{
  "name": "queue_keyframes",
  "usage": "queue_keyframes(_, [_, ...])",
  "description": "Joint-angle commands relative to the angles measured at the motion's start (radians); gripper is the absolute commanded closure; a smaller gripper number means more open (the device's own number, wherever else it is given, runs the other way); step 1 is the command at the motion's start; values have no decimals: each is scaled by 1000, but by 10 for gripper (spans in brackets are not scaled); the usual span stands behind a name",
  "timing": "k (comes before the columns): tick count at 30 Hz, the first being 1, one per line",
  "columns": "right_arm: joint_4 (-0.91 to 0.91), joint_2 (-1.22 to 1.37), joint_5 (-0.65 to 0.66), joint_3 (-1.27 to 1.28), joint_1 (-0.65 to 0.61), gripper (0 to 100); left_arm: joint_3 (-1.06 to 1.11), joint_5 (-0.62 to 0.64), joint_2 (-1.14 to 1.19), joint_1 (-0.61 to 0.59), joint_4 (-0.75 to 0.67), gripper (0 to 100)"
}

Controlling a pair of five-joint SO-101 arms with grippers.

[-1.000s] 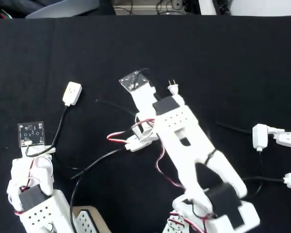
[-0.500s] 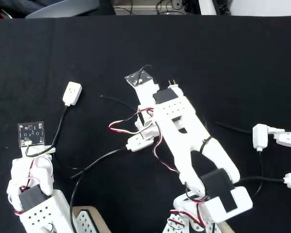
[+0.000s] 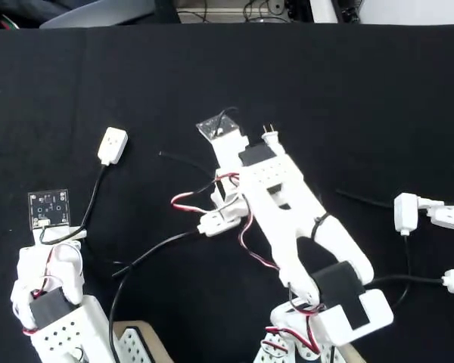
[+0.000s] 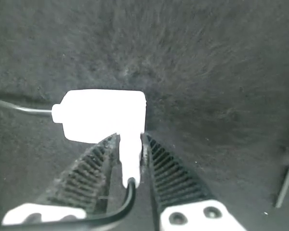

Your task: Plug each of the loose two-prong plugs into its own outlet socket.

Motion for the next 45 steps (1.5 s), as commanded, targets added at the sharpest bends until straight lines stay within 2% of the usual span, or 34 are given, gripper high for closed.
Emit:
queue_keyframes(1, [-71, -2, -6, 54, 9, 987, 1, 3, -8, -8, -5, 920])
queue_keyframes(9, [-89, -12, -2, 81, -58, 966, 1, 3, -8, -8, -5, 920])
queue_keyframes(11, [-74, -5, -6, 56, -60, 890, 1, 3, -8, -8, -5, 920])
queue_keyframes(16, [11, -5, -8, -16, -89, 622, 1, 3, -8, -8, -5, 920])
queue_keyframes(20, [23, -4, -41, -47, -157, 524, 1, 3, -8, -8, -5, 920])
queue_keyframes(30, [-5, -2, -112, -88, -195, 539, 1, 3, -8, -8, -5, 920])
queue_keyframes(39, [-101, -2, -212, -45, -192, 738, 1, 3, -8, -8, -5, 920])
queue_keyframes(45, [-89, -2, -209, -45, -192, 776, 1, 3, -8, -8, -5, 920])
